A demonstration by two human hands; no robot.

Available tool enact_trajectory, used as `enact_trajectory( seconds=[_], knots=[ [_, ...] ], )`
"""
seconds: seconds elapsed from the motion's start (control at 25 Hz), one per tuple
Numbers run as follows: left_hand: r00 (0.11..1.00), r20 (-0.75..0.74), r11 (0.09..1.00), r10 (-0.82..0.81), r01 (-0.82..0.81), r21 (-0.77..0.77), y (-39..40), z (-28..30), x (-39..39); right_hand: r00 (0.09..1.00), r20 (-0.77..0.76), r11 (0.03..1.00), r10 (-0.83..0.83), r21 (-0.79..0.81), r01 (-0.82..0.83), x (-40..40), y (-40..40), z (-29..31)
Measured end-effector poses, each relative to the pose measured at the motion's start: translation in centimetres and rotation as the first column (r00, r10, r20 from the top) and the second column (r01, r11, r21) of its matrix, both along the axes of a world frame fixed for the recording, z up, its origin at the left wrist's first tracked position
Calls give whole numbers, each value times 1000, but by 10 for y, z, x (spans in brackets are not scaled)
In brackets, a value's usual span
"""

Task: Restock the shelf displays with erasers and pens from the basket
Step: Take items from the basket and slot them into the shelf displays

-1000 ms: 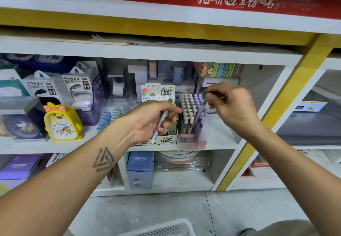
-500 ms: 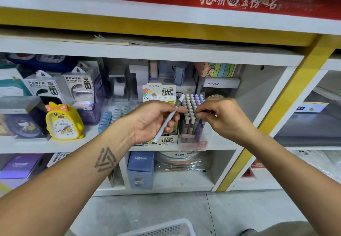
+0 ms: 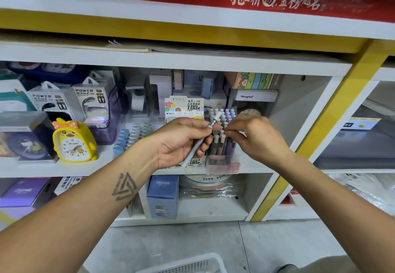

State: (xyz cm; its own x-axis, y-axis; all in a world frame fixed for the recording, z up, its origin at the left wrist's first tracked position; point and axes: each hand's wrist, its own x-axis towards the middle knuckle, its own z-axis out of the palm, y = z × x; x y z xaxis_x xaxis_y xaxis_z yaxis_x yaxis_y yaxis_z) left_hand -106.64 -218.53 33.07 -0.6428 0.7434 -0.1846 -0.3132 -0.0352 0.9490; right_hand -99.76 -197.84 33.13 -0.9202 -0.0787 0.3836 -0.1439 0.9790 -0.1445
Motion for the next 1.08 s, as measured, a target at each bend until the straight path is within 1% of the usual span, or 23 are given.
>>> enact_trajectory(
  seconds=[0.04, 0.08, 0.12, 0.16, 0.2, 0.24, 0.28, 0.32, 0.36, 0.4, 0.44, 0.48, 0.52, 0.56, 0.6, 0.64, 0.72, 0.8, 0.92, 1.08],
  knots=[
    [1000, -10, 1000, -11, 11, -1, 2, 0, 1, 1000, -26, 993, -9, -118, 6, -1, 0, 3],
    [1000, -16, 1000, -22, 22, 1, 3, -1, 1, 999, -29, 946, -22, -324, 11, -2, -1, 8],
    [999, -15, 1000, -30, 30, 6, 5, -1, 2, 1000, -2, 822, -3, -570, 2, -2, -2, 11],
    [999, -11, 999, -37, 38, 14, 6, -1, 3, 998, 30, 636, 53, -771, -11, -1, -5, 15],
    [999, -12, 999, -45, 45, 27, 8, 0, 5, 993, 36, 475, 111, -880, -22, 0, -9, 17],
    [998, -26, 998, -49, 50, 43, 10, 0, 7, 990, 23, 387, 140, -921, -34, 0, -11, 18],
    [998, -50, 997, -38, 41, 59, 13, 0, 9, 990, 4, 349, 138, -936, -44, 1, -13, 19],
    [994, -110, 998, 1, 6, 62, 16, 1, 10, 994, -24, 326, 111, -943, -59, 2, -13, 22],
    [969, -235, 997, 73, -65, 40, 18, 1, 11, 996, -63, 320, 68, -944, -81, 2, -10, 26],
    [891, -428, 985, 152, -171, -6, 19, 1, 10, 994, -105, 345, 16, -933, -104, 3, -5, 30],
    [739, -645, 955, 192, -292, -51, 18, 0, 9, 990, -140, 401, -34, -909, -115, 5, 2, 34],
    [557, -816, 926, 157, -369, -74, 16, -2, 8, 984, -166, 484, -68, -868, -113, 7, 8, 37],
    [394, -915, 917, 85, -390, -83, 13, -3, 8, 979, -186, 581, -82, -807, -105, 9, 13, 38],
    [278, -960, 922, 13, -375, -97, 11, -5, 8, 977, -198, 675, -82, -732, -91, 10, 15, 37],
    [202, -978, 929, -54, -349, -123, 10, -8, 8, 977, -199, 758, -75, -648, -74, 11, 15, 34],
    [152, -981, 931, -117, -328, -162, 10, -12, 7, 978, -197, 831, -63, -553, -58, 11, 12, 30],
    [101, -968, 916, -228, -313, -249, 12, -18, 9, 980, -197, 934, -14, -352, -58, 12, 6, 19],
    [93, -953, 900, -289, -313, -303, 13, -22, 9, 983, -183, 971, 29, -227, -71, 11, 3, 9],
    [102, -944, 888, -315, -319, -331, 11, -25, 7, 986, -151, 978, 64, -185, -92, 10, 2, -1],
    [103, -939, 883, -327, -320, -343, 12, -24, 7, 985, -138, 964, 105, -229, -135, 10, 1, -3]
  ],
)
